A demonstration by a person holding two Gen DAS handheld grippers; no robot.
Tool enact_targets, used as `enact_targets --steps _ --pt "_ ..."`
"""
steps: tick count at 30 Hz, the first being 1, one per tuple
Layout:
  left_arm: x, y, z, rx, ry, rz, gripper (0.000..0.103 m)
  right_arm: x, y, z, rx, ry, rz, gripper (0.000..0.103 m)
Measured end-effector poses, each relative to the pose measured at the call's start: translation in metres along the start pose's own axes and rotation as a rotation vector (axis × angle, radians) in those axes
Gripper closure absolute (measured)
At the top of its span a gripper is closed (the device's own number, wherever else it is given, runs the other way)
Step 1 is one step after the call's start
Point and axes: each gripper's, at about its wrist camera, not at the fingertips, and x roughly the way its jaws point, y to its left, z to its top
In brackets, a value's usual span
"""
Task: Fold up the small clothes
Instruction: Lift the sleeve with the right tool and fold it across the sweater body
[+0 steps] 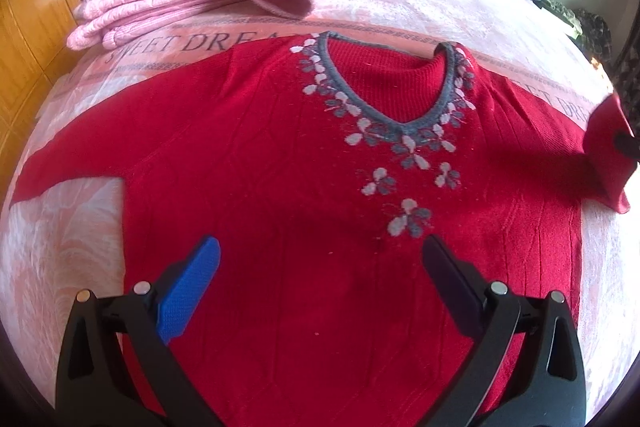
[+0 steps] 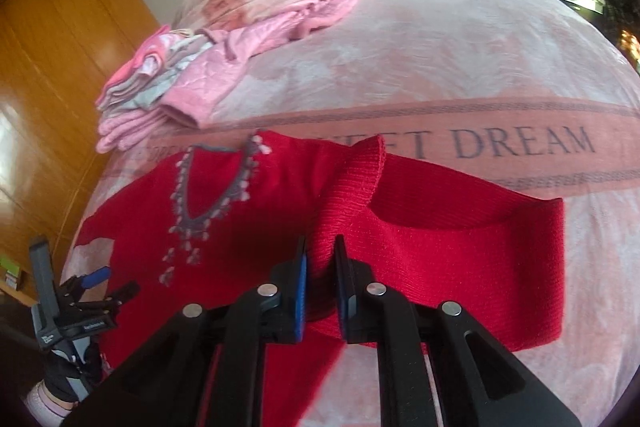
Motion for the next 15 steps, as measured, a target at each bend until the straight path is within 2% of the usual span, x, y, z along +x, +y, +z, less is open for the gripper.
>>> enact_targets --steps 4,9,11,12,15 --pt "0.000 0.014 -0.002 -0.012 0.001 -0.001 0.003 0.041 0.060 0.009 -0.036 0.040 0.093 0.091" --pt "0.002 0.026 -0.002 -0.024 0.001 0.002 0.003 0.097 0.096 0.005 -0.060 0.118 0.080 0.091" --pt "0.004 0.028 -0.001 -0.027 0.010 -0.003 0.003 0.112 0.093 -0.002 -0.052 0.161 0.081 0.075" --pt "0.005 0.028 0.000 -0.027 0.012 -0.007 0.003 0.118 0.093 -0.006 -0.044 0.175 0.075 0.070" --pt "0.005 0.022 0.002 -0.017 0.010 -0.024 0.003 0.107 0.082 -0.018 -0.024 0.159 0.127 0.067"
